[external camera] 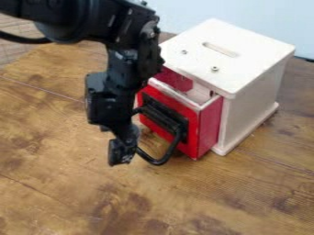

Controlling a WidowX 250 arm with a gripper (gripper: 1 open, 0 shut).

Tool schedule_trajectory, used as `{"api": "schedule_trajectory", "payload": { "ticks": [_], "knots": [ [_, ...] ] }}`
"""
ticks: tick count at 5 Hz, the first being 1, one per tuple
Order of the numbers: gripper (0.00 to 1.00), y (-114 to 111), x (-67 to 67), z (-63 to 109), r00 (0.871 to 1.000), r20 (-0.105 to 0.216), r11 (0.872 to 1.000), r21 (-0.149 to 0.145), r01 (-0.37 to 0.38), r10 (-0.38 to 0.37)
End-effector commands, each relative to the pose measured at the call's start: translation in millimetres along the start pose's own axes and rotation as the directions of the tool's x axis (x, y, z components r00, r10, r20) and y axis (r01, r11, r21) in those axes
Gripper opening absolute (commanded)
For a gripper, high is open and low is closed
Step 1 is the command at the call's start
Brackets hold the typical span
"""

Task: Open the drawer

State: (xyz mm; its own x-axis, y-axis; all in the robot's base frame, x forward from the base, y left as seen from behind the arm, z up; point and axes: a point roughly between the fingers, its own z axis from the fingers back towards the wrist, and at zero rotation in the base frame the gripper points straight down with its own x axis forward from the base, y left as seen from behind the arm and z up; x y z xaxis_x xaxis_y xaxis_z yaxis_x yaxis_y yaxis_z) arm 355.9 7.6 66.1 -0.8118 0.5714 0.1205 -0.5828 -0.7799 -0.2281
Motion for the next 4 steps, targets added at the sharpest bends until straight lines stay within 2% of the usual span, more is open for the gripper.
{"api": "schedule_trajectory", "payload": {
  "ticks": [1,2,4],
  "knots": [
    [1.00,-17,-6.6,2.5,0.992,-0.027,0.992,-0.018,-0.127,0.126],
    [1.00,-22,2.8,6.3,0.992,-0.029,0.992,-0.026,-0.120,0.120],
    [1.00,-48,0.5,13.4,0.998,-0.050,0.998,-0.047,-0.040,0.038]
  ]
}}
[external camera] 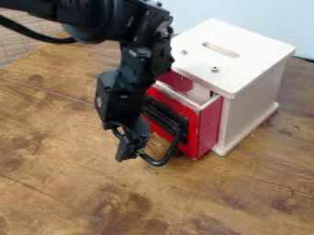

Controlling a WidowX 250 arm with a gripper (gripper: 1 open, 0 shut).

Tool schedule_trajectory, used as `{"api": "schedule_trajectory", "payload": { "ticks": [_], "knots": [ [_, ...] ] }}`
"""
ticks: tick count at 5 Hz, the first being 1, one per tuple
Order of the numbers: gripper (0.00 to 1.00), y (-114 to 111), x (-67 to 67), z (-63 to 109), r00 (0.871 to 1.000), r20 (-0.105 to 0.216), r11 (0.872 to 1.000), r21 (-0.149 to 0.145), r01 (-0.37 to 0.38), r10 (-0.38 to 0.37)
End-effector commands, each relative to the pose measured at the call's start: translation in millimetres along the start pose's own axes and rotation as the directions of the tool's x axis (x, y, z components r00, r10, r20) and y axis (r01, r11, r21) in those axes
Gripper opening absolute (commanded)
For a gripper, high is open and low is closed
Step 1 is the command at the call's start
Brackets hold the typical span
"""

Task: Open the drawer

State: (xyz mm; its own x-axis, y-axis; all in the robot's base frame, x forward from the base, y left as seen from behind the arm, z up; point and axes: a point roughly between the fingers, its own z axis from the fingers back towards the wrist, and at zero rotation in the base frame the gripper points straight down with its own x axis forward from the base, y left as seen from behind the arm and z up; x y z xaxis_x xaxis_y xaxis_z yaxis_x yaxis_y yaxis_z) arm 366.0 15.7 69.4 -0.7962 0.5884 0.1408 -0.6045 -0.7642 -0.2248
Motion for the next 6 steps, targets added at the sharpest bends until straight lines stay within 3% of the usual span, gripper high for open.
{"api": "schedule_trajectory", "payload": {
  "ticks": [1,2,4,6],
  "knots": [
    [1.00,-35,7.8,13.3,0.996,-0.084,0.998,-0.065,0.013,-0.019],
    [1.00,-35,15.5,12.6,0.990,-0.084,0.991,-0.091,0.101,-0.109],
    [1.00,-49,25.4,40.8,0.962,-0.120,0.963,-0.137,0.230,-0.247],
    [1.00,-51,24.0,47.2,0.951,-0.130,0.954,-0.145,0.261,-0.280]
  ]
}}
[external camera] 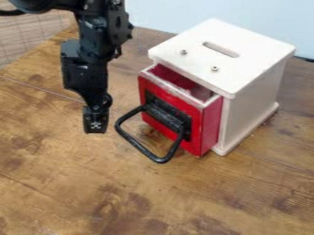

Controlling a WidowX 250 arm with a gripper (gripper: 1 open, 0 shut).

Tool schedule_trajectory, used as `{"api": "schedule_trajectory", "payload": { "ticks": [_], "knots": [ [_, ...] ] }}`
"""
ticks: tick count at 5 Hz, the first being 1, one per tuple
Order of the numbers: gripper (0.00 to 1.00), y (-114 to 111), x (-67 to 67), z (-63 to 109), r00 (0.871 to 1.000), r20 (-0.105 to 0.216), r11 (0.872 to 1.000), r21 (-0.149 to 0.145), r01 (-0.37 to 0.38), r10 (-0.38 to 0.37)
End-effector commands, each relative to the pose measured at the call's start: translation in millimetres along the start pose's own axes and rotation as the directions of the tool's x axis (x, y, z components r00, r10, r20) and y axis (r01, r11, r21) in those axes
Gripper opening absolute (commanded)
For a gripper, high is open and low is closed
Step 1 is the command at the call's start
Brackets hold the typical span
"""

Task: Open the drawer

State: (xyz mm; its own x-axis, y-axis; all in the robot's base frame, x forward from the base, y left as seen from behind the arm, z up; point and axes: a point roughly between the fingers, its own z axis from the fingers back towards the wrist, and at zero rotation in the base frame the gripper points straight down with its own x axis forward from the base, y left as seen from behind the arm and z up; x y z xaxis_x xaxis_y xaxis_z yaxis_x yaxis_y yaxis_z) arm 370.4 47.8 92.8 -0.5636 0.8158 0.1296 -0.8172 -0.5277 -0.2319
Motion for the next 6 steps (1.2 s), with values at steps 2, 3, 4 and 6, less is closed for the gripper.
{"api": "schedule_trajectory", "payload": {
  "ticks": [2,3,4,6],
  "knots": [
    [1.00,-11,-0.4,36.8,0.999,-0.051,0.996,-0.088,-0.005,0.000],
    [1.00,-6,-7.0,40.6,0.999,-0.041,0.996,-0.079,-0.038,0.035],
    [1.00,-12,-3.8,29.6,0.998,-0.033,0.996,-0.072,-0.059,0.057],
    [1.00,-8,5.3,18.8,0.998,-0.025,0.996,-0.062,-0.067,0.065]
  ]
}}
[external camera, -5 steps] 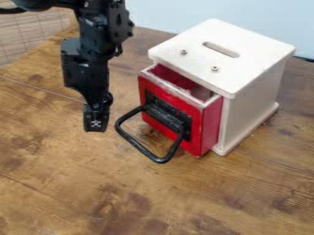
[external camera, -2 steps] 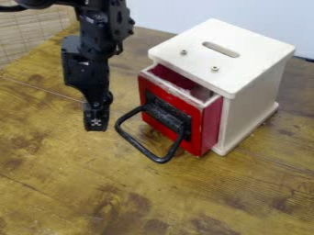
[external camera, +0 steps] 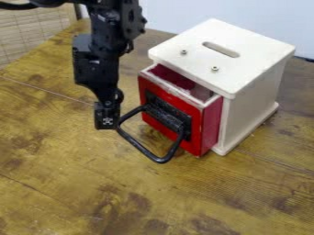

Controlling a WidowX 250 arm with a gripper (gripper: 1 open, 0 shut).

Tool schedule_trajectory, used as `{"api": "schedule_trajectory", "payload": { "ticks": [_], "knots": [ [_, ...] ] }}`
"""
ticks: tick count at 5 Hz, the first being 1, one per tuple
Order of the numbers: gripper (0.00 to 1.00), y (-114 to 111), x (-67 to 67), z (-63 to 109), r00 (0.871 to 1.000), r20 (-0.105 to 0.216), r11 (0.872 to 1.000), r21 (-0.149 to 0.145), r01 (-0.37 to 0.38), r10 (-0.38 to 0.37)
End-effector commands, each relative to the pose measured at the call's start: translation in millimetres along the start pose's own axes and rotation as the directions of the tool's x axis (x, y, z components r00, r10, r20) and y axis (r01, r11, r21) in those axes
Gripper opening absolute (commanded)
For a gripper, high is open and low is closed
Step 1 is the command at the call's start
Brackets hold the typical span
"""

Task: Open the drawer

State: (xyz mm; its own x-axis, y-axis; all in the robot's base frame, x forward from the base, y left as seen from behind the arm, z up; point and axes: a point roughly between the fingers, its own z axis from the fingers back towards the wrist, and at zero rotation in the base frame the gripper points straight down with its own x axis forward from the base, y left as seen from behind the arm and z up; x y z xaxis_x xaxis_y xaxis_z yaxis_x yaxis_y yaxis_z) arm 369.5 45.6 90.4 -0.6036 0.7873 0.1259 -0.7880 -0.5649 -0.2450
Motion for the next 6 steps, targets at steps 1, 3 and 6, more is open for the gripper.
{"api": "schedule_trajectory", "payload": {
  "ticks": [1,3,6],
  "knots": [
    [1.00,-12,7.2,19.3,1.000,-0.029,0.999,-0.051,-0.013,0.011],
    [1.00,-25,22.2,10.1,0.996,-0.048,0.996,-0.053,0.077,-0.080],
    [1.00,-21,8.4,30.5,0.989,-0.056,0.990,-0.046,0.135,-0.138]
  ]
}}
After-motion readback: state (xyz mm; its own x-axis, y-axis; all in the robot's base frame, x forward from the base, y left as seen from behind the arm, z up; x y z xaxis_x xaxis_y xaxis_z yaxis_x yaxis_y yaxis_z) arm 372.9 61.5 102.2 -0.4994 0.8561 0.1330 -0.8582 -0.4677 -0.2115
